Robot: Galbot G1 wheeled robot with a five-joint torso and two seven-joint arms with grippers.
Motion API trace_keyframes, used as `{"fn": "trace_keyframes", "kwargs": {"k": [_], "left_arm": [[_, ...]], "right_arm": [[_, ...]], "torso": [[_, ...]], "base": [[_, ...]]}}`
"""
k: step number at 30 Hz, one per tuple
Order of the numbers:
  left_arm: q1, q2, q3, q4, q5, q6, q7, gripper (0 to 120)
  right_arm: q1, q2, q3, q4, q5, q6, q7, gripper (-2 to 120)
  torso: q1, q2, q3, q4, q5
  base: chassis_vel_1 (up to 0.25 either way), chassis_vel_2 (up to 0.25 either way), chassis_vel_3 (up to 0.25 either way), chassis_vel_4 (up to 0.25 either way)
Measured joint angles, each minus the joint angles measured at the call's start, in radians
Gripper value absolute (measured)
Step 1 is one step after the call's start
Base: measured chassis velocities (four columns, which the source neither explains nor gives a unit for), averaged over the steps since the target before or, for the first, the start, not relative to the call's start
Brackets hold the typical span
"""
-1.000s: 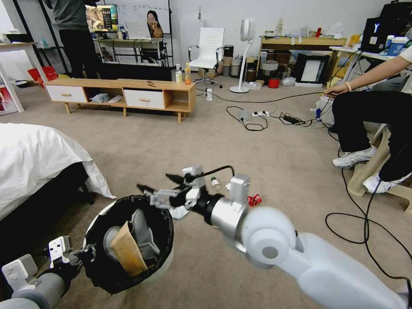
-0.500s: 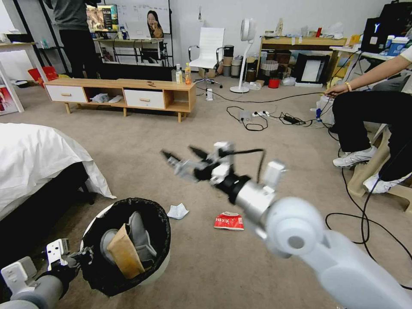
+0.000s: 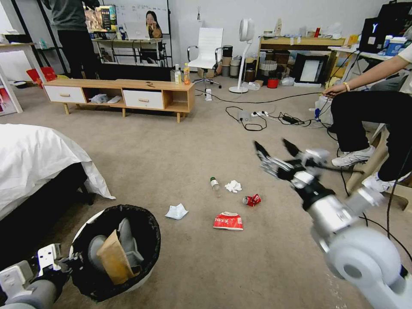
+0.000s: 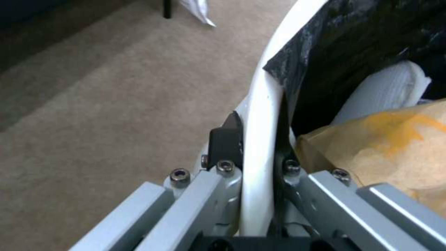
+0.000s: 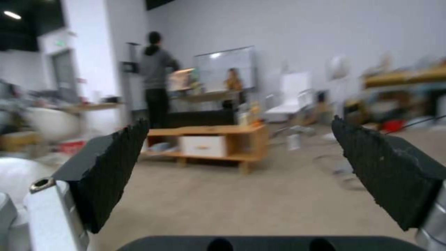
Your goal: Pick up the trash bin and place the garbage on the floor into it.
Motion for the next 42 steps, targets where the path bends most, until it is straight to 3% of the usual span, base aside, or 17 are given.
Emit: {"fn": "trace_keyframes", "kwargs": {"k": [5, 7, 15, 29, 42], "left_arm": [[0.02, -0.03, -0.032, -0.008, 0.044, 0.0, 0.002, 2], [0.033, -0.06, -0.052, -0.018, 0.066, 0.0, 0.003, 2], [0.043, -0.102, -0.064, -0.032, 0.082, 0.0, 0.003, 2], [0.042, -0.132, -0.048, -0.04, 0.122, 0.0, 0.017, 2], [0.04, -0.143, -0.035, -0.047, 0.132, 0.0, 0.024, 2]], "right_arm": [[-0.056, 0.044, 0.02, -0.014, -0.118, 0.014, 0.016, 100], [-0.117, 0.087, 0.04, -0.027, -0.235, 0.026, 0.028, 100], [-0.241, 0.167, 0.067, -0.045, -0.423, 0.073, 0.048, 100], [-0.301, 0.291, 0.073, -0.051, -0.586, 0.082, 0.075, 100], [-0.338, 0.36, 0.073, -0.043, -0.629, 0.083, 0.083, 100]], "torso": [[0.0, 0.0, 0.0, 0.0002, 0.0002], [0.0, 0.0, 0.0, 0.0004, 0.0001], [0.0, 0.0, 0.0, -0.0002, 0.0001], [0.0, 0.0, 0.0, 0.0, 0.0], [0.0, 0.0, 0.0, -0.0001, 0.0]], "base": [[0.0, 0.0, 0.0, 0.0], [0.0, 0.0, 0.0, 0.0], [0.0, 0.0, 0.0, 0.0], [0.0, 0.0, 0.0, 0.0], [0.0, 0.0, 0.0, 0.0]]}}
